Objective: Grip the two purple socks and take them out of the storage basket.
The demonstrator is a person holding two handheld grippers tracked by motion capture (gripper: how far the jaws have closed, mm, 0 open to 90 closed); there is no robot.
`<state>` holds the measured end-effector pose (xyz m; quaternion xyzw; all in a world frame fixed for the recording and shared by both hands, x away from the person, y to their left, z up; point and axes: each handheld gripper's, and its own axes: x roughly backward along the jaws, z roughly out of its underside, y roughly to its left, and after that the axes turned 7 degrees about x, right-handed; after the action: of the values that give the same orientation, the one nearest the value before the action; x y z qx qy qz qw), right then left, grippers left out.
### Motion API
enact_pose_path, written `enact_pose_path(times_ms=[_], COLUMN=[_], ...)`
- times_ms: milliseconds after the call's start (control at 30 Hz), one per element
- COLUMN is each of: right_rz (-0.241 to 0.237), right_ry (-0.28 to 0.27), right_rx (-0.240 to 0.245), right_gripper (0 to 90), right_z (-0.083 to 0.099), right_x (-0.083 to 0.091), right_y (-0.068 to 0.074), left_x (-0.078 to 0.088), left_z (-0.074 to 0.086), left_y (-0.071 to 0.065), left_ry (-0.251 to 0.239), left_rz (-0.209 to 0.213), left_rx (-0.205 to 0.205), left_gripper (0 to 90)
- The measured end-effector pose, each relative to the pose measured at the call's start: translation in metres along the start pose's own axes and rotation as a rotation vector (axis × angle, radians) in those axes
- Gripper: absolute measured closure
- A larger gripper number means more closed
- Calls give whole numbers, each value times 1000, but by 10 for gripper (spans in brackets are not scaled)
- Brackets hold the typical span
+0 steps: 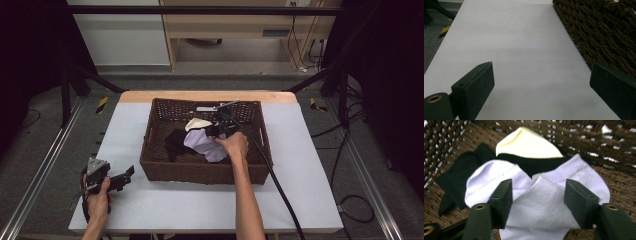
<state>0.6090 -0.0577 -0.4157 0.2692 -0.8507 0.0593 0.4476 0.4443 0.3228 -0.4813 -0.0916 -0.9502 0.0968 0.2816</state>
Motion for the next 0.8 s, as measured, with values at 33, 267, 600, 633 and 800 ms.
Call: enact_pose_path(times_ms=[33, 267, 600, 633, 800], right_rz=[0, -16, 25, 28, 35], right_ry=[0, 53, 5, -1, -69], right_rx=[0, 6, 19, 16, 35], right_gripper=[504, 785, 870, 870, 870], right_z=[0, -1, -4, -4, -8], right_x=[0, 1, 13, 15, 32], right_y=[0, -3, -2, -1, 0], left_x=[0, 0, 0, 0, 0], left_z=[0, 0, 0, 0, 0], left_y=[0, 0, 0, 0, 1], left_ry=[0, 0, 0, 0, 0], left_rz=[1, 1, 3, 3, 2], left_rx=[0, 1, 3, 3, 4], left_gripper=[54, 54, 54, 54, 54])
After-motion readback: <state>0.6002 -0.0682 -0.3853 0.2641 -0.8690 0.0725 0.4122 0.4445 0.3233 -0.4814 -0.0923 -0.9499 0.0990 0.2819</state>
